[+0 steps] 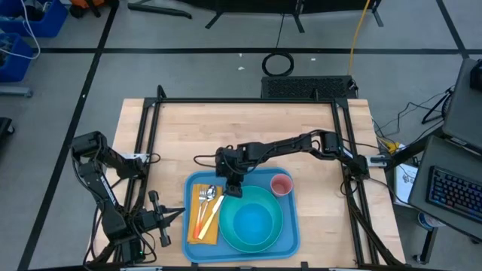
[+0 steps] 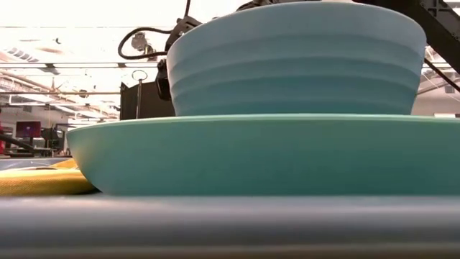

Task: Set up tray
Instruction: Adjust the green plate on the blue tray, then adjust the white table knife on the top of the yellow table napkin

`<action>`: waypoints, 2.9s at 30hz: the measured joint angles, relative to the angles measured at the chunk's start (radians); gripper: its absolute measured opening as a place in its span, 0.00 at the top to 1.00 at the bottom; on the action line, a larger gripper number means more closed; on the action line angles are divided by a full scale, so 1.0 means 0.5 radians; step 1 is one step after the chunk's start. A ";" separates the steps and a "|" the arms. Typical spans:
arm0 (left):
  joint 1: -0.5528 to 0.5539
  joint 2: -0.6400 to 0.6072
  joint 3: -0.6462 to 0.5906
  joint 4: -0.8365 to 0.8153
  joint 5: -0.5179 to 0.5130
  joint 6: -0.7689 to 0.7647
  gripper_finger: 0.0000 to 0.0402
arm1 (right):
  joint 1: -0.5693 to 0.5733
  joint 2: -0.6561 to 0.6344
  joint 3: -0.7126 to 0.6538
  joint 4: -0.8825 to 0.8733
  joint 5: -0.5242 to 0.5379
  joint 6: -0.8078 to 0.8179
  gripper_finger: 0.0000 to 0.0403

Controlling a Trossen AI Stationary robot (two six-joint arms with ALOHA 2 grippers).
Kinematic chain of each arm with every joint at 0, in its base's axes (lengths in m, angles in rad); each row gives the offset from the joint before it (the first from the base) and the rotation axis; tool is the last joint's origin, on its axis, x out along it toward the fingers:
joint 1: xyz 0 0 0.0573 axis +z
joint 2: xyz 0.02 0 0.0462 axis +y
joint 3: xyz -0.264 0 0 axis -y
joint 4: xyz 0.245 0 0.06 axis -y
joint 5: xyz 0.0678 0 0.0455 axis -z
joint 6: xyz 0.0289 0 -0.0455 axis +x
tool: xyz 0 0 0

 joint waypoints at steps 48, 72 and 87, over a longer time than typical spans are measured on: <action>0.069 0.000 0.000 -0.001 0.047 0.006 0.98 | -0.019 0.005 -0.008 0.128 -0.261 0.096 0.69; 0.069 0.002 0.000 -0.001 0.039 0.019 0.95 | 0.000 0.163 -0.008 0.268 -0.349 0.225 0.73; 0.069 0.002 0.000 0.000 0.045 0.016 0.96 | -0.003 0.163 -0.008 0.292 -0.150 0.111 0.73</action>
